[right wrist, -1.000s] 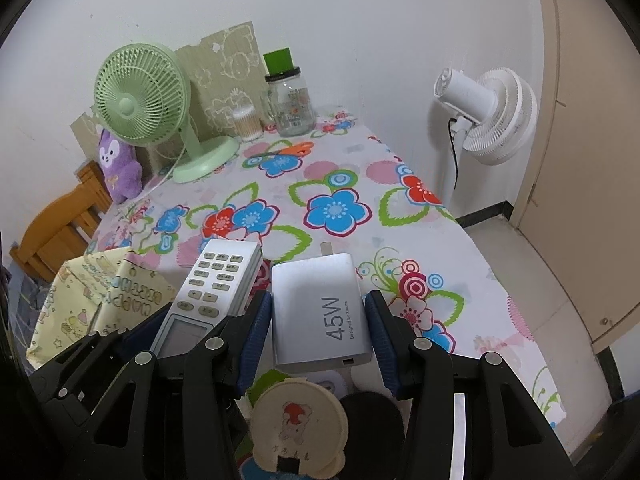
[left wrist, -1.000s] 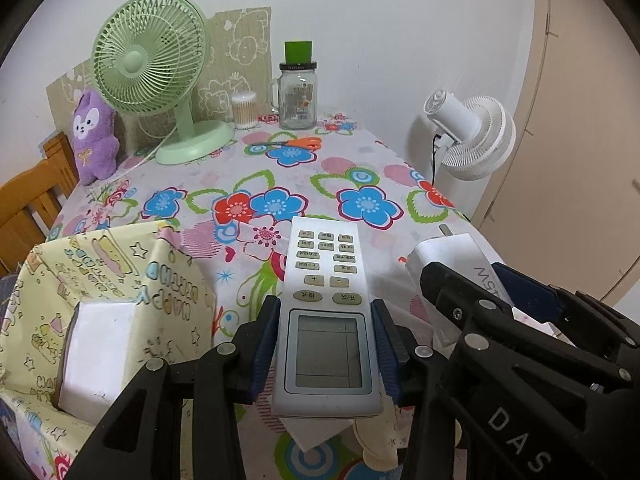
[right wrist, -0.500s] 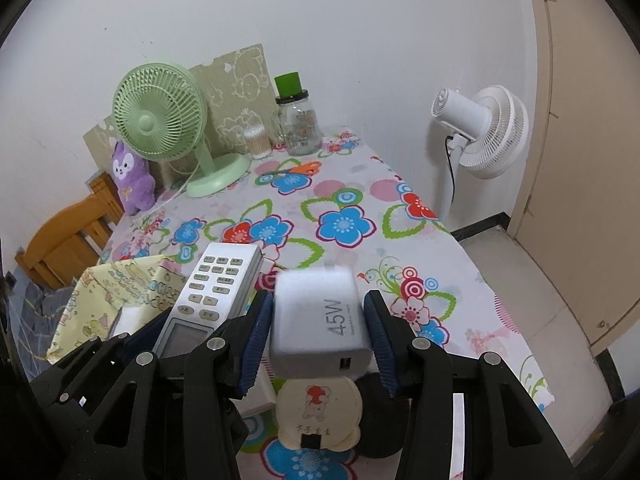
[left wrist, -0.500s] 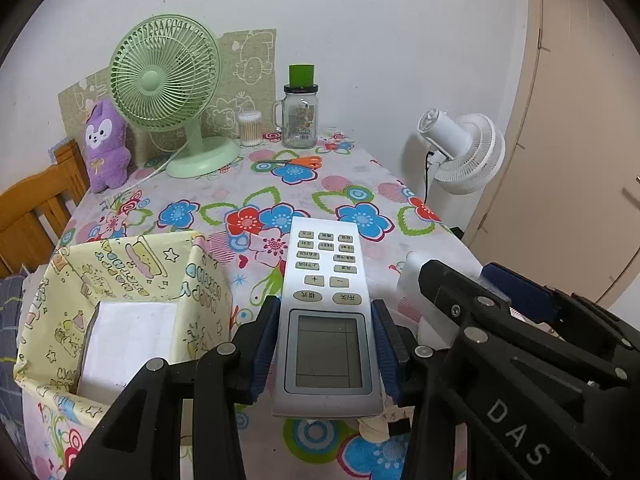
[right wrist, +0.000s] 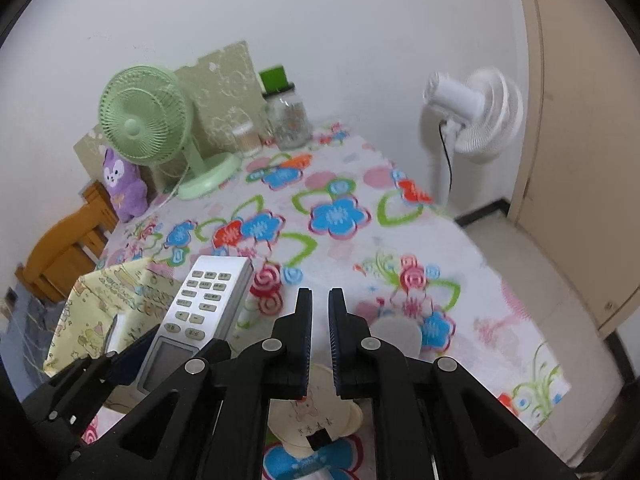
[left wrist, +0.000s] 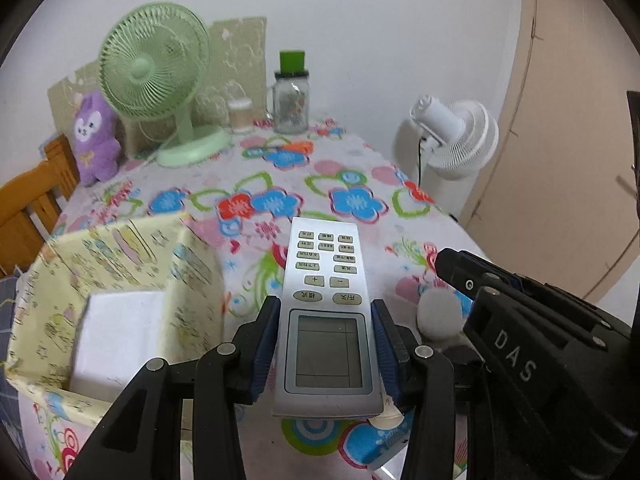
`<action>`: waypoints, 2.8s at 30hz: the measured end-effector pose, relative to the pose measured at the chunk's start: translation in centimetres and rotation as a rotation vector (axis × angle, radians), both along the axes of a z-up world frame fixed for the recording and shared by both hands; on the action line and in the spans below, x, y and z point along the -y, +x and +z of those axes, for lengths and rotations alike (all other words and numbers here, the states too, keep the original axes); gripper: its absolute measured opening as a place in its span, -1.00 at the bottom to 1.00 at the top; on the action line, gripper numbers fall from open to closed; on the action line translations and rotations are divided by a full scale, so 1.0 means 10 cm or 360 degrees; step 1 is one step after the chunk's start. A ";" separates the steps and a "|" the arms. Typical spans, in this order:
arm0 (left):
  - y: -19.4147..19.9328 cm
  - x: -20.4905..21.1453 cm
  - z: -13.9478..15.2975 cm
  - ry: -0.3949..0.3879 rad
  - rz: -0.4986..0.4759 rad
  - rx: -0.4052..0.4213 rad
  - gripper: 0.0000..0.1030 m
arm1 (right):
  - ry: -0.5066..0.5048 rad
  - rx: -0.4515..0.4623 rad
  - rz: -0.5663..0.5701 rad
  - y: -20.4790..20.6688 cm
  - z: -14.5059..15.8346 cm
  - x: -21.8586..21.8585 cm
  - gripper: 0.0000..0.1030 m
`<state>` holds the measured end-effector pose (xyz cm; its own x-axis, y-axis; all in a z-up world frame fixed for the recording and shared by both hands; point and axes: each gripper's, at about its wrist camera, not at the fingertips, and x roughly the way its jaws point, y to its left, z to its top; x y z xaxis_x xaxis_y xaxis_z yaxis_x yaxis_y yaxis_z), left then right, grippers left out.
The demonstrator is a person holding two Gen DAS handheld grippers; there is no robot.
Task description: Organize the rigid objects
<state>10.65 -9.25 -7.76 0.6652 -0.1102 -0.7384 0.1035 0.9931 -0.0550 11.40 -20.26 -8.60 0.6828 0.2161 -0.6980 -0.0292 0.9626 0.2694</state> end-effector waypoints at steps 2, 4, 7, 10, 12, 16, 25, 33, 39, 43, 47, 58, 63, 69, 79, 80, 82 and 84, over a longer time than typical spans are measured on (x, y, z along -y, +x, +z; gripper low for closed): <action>0.00 0.02 -0.04 -0.0023 -0.0026 -0.0016 -0.11 | 0.0004 -0.0026 -0.0011 -0.02 -0.08 0.06 -0.78; 0.01 0.06 -0.05 -0.0012 -0.0034 -0.0009 -0.11 | 0.0018 -0.0031 -0.0015 -0.03 -0.09 0.09 -0.78; 0.02 0.08 -0.06 -0.0016 -0.0053 -0.0007 -0.11 | -0.0013 -0.0007 -0.0033 -0.06 -0.06 0.12 -0.78; 0.01 0.08 -0.09 -0.0028 -0.0055 -0.0017 -0.11 | -0.0031 -0.0006 -0.0032 -0.10 -0.04 0.14 -0.77; -0.01 0.09 -0.10 -0.0029 -0.0055 -0.0016 -0.11 | -0.0027 -0.0012 -0.0022 -0.12 -0.04 0.14 -0.77; -0.08 0.07 -0.12 -0.0023 -0.0047 0.0001 -0.11 | -0.0058 -0.0015 -0.0005 -0.17 -0.06 0.12 -0.72; -0.35 0.05 -0.13 -0.0025 -0.0035 0.0035 -0.11 | -0.0124 0.0061 -0.0002 -0.47 0.00 0.07 0.17; -0.63 -0.03 -0.16 -0.0023 0.0014 0.0084 -0.10 | -0.0139 0.0140 0.0044 -0.77 0.00 -0.02 0.49; -0.79 -0.07 -0.25 -0.0034 0.0035 0.0091 -0.10 | -0.0198 0.0207 0.0077 -0.97 -0.06 -0.13 0.49; -0.87 -0.12 -0.33 -0.0033 0.0051 0.0077 -0.11 | -0.0200 0.0234 0.0090 -1.07 -0.12 -0.17 0.49; -0.96 -0.16 -0.39 -0.0019 0.0067 0.0080 -0.11 | -0.0198 0.0252 0.0115 -1.15 -0.18 -0.21 0.49; -1.10 -0.21 -0.57 -0.0005 0.0078 0.0084 -0.11 | -0.0217 0.0229 0.0159 -1.27 -0.37 -0.28 0.49; -1.15 -0.24 -0.62 -0.0001 0.0080 0.0076 -0.11 | -0.0238 0.0222 0.0169 -1.28 -0.43 -0.32 0.49; -1.16 -0.27 -0.73 -0.0004 0.0088 0.0026 -0.12 | -0.0276 0.0188 0.0183 -1.27 -0.54 -0.37 0.49; -1.14 -0.20 -0.78 0.0090 0.0073 0.0053 -0.12 | -0.0245 0.0052 0.0191 -1.16 -0.72 -0.37 0.48; -1.13 -0.19 -0.78 0.0094 0.0076 0.0051 -0.12 | -0.0226 0.0036 0.0191 -1.14 -0.74 -0.36 0.48; -1.11 -0.19 -0.80 0.0092 0.0078 0.0045 -0.12 | -0.0202 0.0010 0.0180 -1.11 -0.79 -0.36 0.46; -1.11 -0.20 -0.80 0.0101 0.0078 0.0047 -0.11 | -0.0172 0.0002 0.0173 -1.10 -0.81 -0.35 0.36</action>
<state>-0.42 -7.25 -15.74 0.6905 -0.0309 -0.7227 0.0556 0.9984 0.0105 0.43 -16.76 -16.69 0.6604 0.2124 -0.7203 -0.1349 0.9771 0.1644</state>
